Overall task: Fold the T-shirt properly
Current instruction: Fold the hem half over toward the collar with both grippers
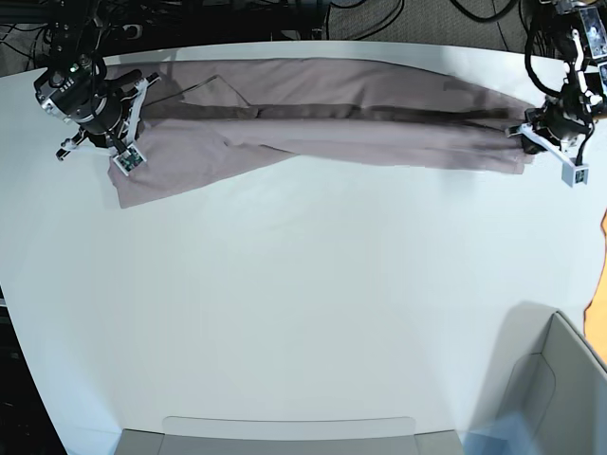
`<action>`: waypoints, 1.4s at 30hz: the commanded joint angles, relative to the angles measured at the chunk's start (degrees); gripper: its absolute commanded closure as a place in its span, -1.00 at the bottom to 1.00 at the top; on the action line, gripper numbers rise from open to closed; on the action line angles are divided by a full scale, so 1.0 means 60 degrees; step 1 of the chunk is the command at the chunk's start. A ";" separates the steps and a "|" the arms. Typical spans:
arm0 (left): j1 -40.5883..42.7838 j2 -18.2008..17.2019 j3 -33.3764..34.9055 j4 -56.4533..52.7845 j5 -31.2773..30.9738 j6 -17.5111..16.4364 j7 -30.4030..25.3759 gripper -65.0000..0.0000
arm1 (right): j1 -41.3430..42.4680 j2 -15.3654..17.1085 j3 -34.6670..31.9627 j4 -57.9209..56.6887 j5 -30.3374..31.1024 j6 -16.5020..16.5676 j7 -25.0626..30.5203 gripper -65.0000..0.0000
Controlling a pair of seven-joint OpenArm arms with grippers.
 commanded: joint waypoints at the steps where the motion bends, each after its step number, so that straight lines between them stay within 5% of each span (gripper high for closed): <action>1: 0.0101 -0.0203 -0.0064 0.0339 0.0038 0.0042 -0.0051 0.49 | 0.0042 0.0106 0.0043 0.0128 -0.0057 0.0111 0.0020 1.00; 11: 0.0101 -0.0218 -0.0020 0.0764 0.0009 0.0028 -0.0051 0.43 | 0.0027 0.0150 -0.0382 0.0099 0.0705 0.0111 0.0020 0.44; 23: -0.0338 -0.0555 0.1562 -0.0613 -0.0006 0.0028 -0.1135 0.33 | 0.0057 0.0253 -0.0426 0.0069 0.0822 0.0111 0.0020 0.43; 35: -0.0470 -0.0774 0.1665 -0.2357 0.0067 0.0028 -0.1648 0.34 | -0.0031 0.0516 -0.0441 -0.0795 0.0837 0.0111 0.0723 0.43; 42: -0.0661 -0.1331 0.3672 -0.2621 -0.0006 0.0028 -0.2073 0.34 | -0.0017 0.0692 -0.0441 -0.1029 0.0837 0.0111 0.0913 0.43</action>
